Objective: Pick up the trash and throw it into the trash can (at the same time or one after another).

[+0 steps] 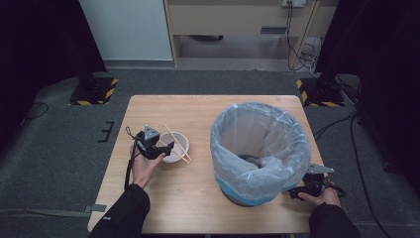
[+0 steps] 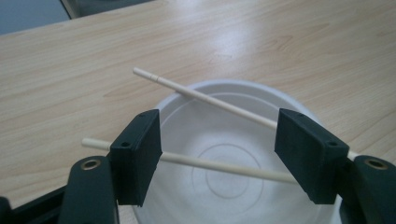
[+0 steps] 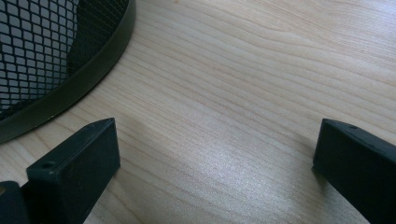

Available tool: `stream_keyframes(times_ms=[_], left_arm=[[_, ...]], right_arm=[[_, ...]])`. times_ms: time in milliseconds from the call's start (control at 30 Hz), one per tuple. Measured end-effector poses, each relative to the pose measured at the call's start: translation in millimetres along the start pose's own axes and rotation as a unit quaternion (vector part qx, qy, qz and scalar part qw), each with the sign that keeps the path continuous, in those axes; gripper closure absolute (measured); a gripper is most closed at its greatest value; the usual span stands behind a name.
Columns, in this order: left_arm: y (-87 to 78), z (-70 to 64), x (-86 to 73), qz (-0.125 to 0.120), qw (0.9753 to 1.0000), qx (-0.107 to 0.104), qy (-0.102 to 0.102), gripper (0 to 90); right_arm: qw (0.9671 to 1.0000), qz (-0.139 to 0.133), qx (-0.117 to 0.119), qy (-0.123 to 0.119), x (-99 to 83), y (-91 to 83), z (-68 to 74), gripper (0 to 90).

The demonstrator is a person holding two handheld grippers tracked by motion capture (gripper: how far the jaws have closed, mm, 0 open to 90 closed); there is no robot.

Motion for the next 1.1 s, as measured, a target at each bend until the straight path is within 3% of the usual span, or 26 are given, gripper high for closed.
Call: stream_keyframes(times_ms=[233,300,700,1100], left_arm=[[2.9,-4.8,10.4,-0.015,0.9999,-0.004,-0.007,33.1],[6.9,-7.3,12.8,-0.021,0.9995,-0.01,-0.021,34.1],[30.1,-13.6,8.0,-0.005,0.9995,0.001,-0.033,36.9],[40.8,-12.6,-0.5,0.015,0.9991,0.005,-0.04,42.8]], right_arm=[[1.0,0.0,0.0,0.0,0.0,0.0,0.0,0.8],[1.0,0.0,0.0,0.0,0.0,0.0,0.0,0.8],[1.0,0.0,0.0,0.0,0.0,0.0,0.0,0.8],[1.0,0.0,0.0,0.0,0.0,0.0,0.0,0.8]])
Point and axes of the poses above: each handheld gripper's, and its own axes: y roughly forward along the jaws, x roughly out of its top, z roughly to its left, the point moved 10 cm from there along y, roughly forward along the jaws, and after that the axes turned 14 degrees about -x, right-handed, at the moved point
